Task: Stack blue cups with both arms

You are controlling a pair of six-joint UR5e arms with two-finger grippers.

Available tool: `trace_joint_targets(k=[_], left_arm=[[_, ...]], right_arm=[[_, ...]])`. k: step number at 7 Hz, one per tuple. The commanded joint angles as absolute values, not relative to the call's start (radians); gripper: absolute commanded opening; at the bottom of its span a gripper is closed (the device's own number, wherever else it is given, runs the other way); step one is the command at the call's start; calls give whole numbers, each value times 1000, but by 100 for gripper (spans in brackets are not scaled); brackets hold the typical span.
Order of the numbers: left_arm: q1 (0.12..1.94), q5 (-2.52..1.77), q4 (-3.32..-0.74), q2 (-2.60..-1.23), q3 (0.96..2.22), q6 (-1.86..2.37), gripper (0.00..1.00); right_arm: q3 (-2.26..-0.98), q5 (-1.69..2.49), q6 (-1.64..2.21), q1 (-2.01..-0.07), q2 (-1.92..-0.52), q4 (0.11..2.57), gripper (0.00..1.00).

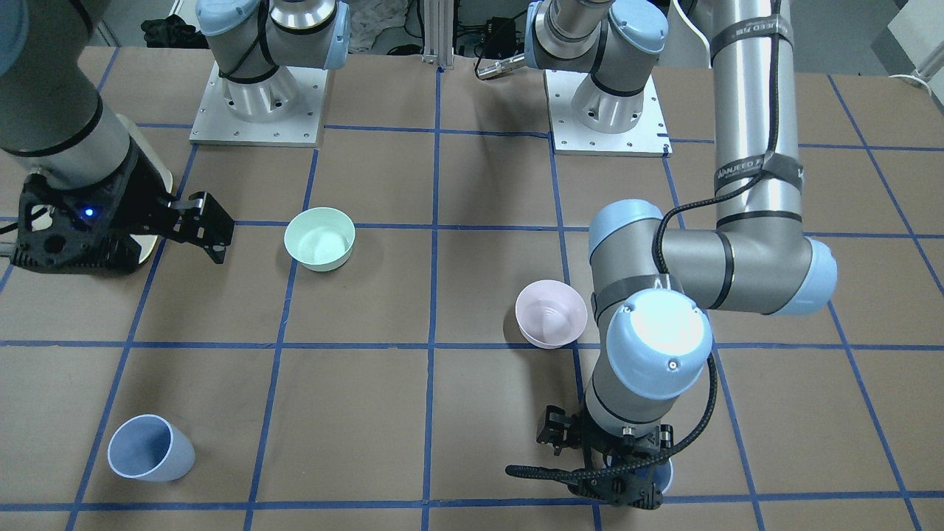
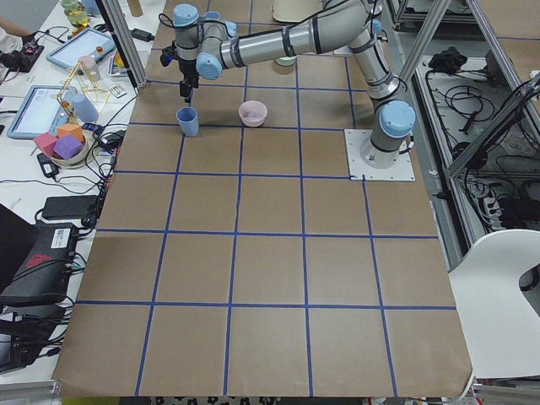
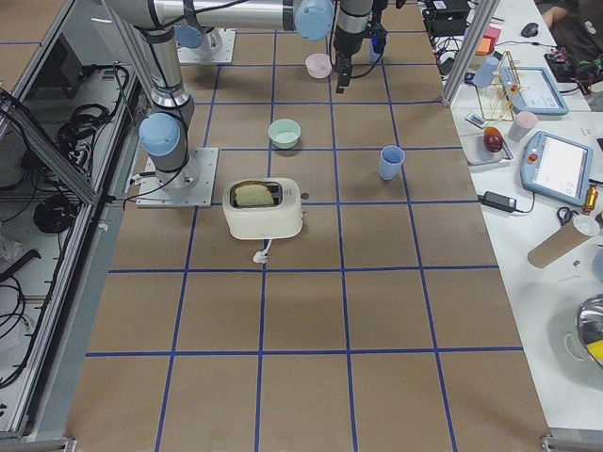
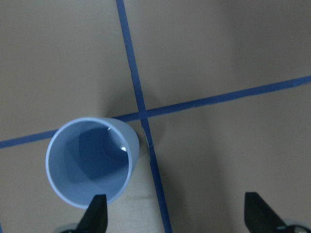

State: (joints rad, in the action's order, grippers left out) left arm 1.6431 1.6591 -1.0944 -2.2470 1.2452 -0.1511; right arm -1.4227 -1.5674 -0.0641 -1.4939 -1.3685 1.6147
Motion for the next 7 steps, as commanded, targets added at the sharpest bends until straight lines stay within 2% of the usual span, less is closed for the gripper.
trace_joint_targets(k=[1,2,3,5,7], left_arm=[[1631,1690,-1025,-2307,1250,-178,87],[1629,1706,-1026,-2312,1249,-178,53],[1629,1707,-1025,-2312,1249,-175,3],[1631,1723,-1031,-2304,1233,-172,0],[1689,1714,-1080,-2248,1224,-76,0]], right_arm=[[-1404,-1562,-136,-1404,-1266,1742,100],[-1364,-1560,-147,-1385,-1228,1750,100],[-1318,-1562,-149,-1382,-1171,1781,100],[-1278,-1566,-182,-1379,-1070,1859,100],[-1282,-1572,-241,-1373,-1028,1882,100]])
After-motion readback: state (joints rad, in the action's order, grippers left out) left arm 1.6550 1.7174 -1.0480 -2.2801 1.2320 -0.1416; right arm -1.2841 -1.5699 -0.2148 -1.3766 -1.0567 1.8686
